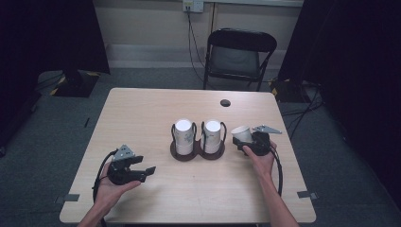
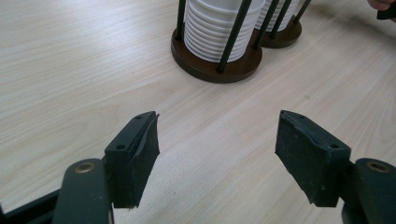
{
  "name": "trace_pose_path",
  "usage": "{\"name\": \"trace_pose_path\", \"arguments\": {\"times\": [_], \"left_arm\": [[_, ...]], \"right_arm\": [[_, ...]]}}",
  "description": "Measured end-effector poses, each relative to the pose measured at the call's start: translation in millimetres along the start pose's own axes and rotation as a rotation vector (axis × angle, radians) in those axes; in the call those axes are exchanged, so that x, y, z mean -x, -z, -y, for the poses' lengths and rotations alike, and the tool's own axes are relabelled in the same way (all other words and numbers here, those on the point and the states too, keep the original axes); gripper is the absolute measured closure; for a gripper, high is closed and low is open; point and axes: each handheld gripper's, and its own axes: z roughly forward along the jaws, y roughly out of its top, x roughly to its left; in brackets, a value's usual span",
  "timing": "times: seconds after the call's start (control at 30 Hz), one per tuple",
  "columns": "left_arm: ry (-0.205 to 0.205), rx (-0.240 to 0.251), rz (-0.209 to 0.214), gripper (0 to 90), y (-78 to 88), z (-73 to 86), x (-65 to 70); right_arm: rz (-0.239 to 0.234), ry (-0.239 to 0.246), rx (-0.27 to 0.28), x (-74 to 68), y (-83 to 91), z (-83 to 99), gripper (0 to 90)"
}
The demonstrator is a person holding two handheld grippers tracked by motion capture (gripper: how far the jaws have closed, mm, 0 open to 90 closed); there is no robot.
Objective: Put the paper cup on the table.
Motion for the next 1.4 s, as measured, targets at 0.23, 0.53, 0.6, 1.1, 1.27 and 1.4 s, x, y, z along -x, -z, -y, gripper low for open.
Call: {"name": "trace_pose_path", "arguments": {"times": [0.23, 0.53, 0.6, 1.1, 1.27, 1.4], "left_arm": [[0.003, 0.000, 0.001, 30.3, 0.1, 0.1, 0.0], [0.001, 0.003, 0.001, 30.5, 0.5, 0.0, 0.9], [-0.001, 0.002, -0.001, 30.5, 0.5, -0.1, 0.9], [-0.014, -0.002, 0.000, 30.6, 0.4, -1.2, 2.4], [-0.006, -0.004, -0.004, 30.0, -1.3, -1.2, 2.1], [0.000, -0.004, -0.007, 29.1, -0.4, -0.8, 0.9]], "right_arm": [[0.005, -0.008, -0.006, 2.2, 1.4, 1.3, 23.0], [0.008, -0.005, -0.012, 4.1, 6.4, 1.7, 22.4], [0.006, -0.008, -0.011, 4.6, 7.8, 1.6, 23.6], [0.007, 0.014, -0.064, 4.9, 21.5, 14.2, 19.8], [0.003, 0.009, -0.075, 6.4, 25.5, 17.0, 15.7], [0.002, 0.013, -0.092, 7.9, 32.0, 20.8, 15.0]]}}
